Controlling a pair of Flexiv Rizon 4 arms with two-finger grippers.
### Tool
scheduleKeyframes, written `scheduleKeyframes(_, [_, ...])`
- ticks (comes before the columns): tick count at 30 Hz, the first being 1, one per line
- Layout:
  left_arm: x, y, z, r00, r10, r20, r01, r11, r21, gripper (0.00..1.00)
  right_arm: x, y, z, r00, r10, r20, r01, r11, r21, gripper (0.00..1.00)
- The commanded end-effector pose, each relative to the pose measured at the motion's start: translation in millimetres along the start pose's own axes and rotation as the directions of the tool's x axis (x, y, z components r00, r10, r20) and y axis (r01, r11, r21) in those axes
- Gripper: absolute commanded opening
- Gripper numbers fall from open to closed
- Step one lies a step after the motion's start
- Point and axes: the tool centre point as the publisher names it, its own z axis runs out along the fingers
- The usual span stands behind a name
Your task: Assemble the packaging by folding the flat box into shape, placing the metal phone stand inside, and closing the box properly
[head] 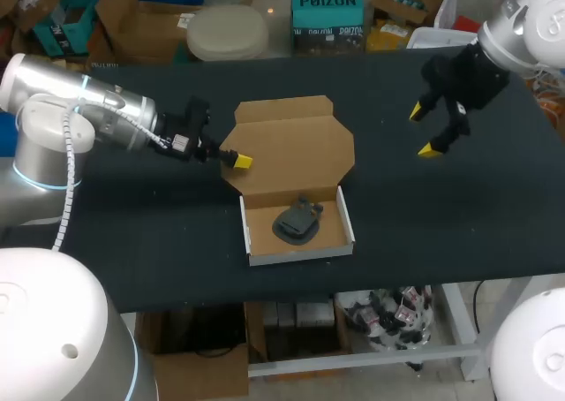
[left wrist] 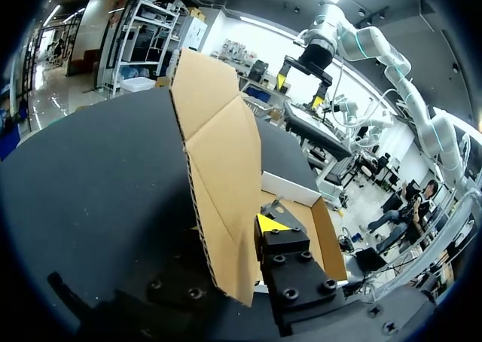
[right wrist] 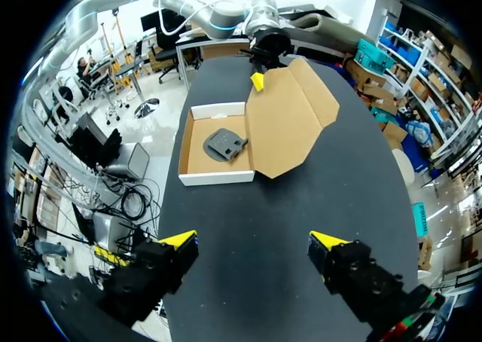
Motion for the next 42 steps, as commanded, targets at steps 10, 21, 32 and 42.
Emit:
scheduleKeyframes(10, [1.8, -3.7, 5, 1.000, 0.006, -0.013, -0.005, 1.000, 0.030, 0.16, -2, 2, -2, 1.000, 0.000, -0.009, 0.000, 1.000, 0.008, 1.00])
scheduleKeyframes(21, [5.5, -4.2, 7, 0.999, 0.033, -0.034, -0.031, 0.998, 0.049, 0.00, 0, 1, -2, 1.000, -0.001, -0.010, 0.001, 1.000, 0.010, 1.00])
scheduleKeyframes(32, [13.0, -3.0, 6, 0.993, 0.106, -0.051, -0.103, 0.993, 0.056, 0.00, 3, 5, -6, 1.000, -0.006, -0.005, 0.006, 1.000, 0.010, 1.00])
scheduleKeyframes(42, [13.0, -3.0, 6, 0.993, 0.106, -0.051, -0.103, 0.993, 0.056, 0.00, -1, 18, -11, 0.999, -0.030, -0.012, 0.030, 0.999, 0.013, 1.00])
